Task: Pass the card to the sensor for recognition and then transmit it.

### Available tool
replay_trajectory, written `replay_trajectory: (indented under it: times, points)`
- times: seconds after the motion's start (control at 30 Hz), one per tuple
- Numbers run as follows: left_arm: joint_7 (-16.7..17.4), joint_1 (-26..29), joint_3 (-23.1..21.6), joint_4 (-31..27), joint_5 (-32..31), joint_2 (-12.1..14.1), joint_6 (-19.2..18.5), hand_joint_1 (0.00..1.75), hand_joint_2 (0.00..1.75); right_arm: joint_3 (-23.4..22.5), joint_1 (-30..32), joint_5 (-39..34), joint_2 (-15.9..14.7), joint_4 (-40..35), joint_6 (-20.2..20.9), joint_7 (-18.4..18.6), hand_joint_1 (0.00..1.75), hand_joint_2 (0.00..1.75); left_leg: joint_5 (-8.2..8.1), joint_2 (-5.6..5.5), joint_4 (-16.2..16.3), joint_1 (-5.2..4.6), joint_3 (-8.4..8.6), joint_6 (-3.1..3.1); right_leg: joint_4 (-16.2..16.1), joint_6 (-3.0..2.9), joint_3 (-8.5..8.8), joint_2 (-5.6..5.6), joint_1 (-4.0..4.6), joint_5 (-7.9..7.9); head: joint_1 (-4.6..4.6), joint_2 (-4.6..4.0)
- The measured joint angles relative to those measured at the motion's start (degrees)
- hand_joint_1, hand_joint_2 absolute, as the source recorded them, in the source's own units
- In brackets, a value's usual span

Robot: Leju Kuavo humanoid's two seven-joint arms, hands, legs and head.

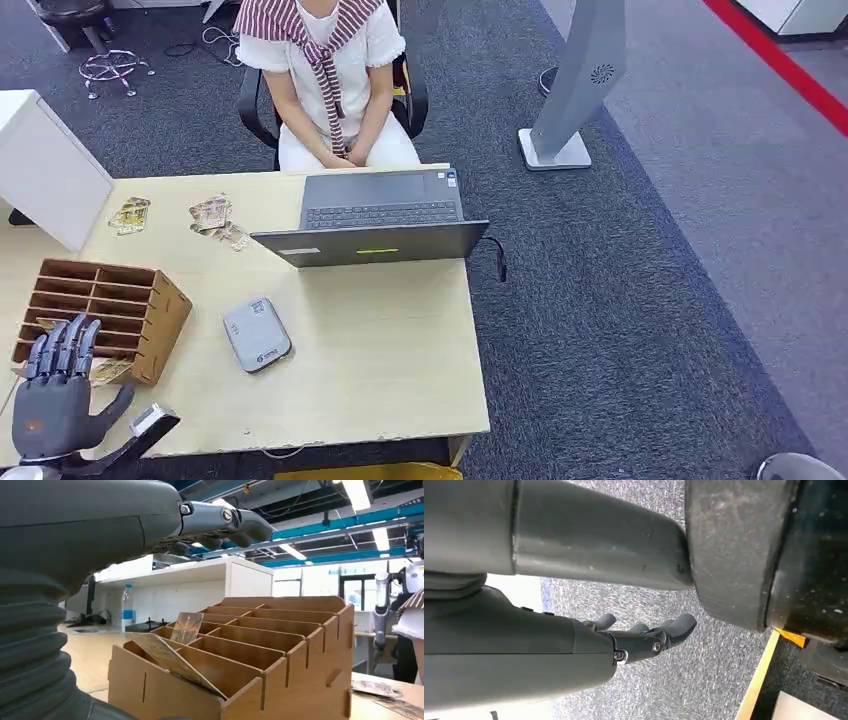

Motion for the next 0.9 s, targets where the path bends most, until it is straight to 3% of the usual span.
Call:
replay_trajectory:
  times: [0.9]
  points:
    - [-1.3, 0.7, 3.3, 0.1, 0.3, -0.3, 0.0, 0.00, 1.75, 1.2, -0.3, 0.7, -0.1, 0.0, -0.2, -0.4, 0.00, 0.00, 0.00, 0.00, 0.0, 0.00, 0.01, 0.00, 0.0, 0.00, -0.01, 0.00, 0.00, 0.00, -0.02, 0.02]
